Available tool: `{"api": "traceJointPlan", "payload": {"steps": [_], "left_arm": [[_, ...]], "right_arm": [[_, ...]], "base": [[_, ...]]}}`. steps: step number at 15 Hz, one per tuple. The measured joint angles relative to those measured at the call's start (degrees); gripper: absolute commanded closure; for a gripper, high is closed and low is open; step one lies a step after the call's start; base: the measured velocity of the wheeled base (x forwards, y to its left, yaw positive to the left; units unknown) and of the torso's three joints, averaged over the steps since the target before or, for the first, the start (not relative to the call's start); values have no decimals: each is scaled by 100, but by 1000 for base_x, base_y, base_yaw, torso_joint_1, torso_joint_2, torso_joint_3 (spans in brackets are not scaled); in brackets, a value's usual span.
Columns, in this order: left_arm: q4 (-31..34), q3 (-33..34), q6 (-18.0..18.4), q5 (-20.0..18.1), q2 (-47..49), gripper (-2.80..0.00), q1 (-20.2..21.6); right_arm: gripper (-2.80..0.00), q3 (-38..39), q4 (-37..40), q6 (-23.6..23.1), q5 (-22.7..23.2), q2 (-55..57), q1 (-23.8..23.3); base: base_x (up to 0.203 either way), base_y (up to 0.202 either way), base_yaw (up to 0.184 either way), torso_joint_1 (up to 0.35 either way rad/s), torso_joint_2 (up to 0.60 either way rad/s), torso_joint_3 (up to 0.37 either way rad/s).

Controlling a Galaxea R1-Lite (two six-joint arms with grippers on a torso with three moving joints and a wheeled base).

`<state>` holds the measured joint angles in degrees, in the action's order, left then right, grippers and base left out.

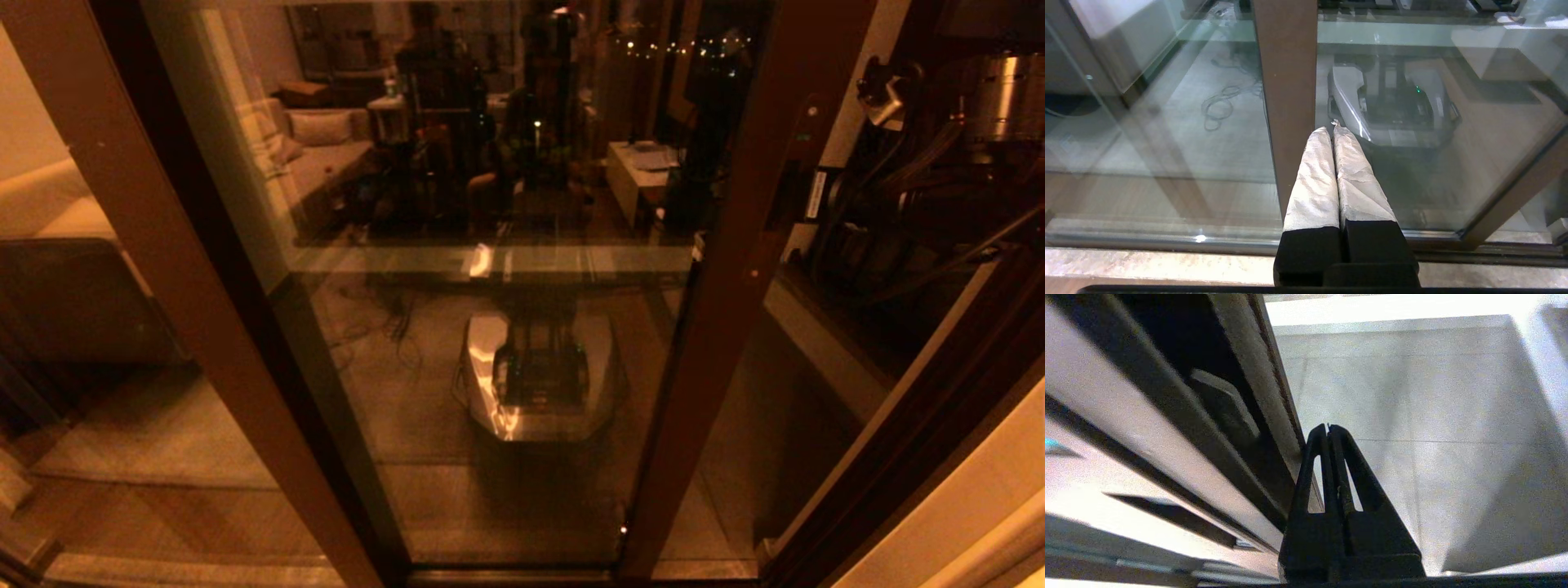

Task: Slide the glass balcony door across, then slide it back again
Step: Open the slid door

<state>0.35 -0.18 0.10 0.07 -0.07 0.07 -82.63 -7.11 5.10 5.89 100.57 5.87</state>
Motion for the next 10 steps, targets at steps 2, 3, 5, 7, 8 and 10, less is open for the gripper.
{"api": "traceJointPlan", "payload": {"steps": [2,3,5,7,8,10], "left_arm": [[0,0,0,0,0,0,0],[-2,0,0,0,0,0,0],[-2,0,0,0,0,0,0],[-2,0,0,-1,0,0,0],[-2,0,0,0,0,0,-5],[-2,0,-2,-2,0,0,1]], "right_arm": [[0,-20,-2,-3,-3,13,37],[0,-28,-2,-3,-23,20,67],[0,-52,-2,-1,-289,26,206],[0,-63,-5,2,-556,33,423],[0,-65,-6,7,-597,34,518],[0,-72,-6,7,-716,34,669]], "base": [[0,0,0,0,0,0],[0,0,0,0,0,0],[0,0,0,0,0,0],[0,0,0,0,0,0],[0,0,0,0,0,0],[0,0,0,0,0,0]]}}
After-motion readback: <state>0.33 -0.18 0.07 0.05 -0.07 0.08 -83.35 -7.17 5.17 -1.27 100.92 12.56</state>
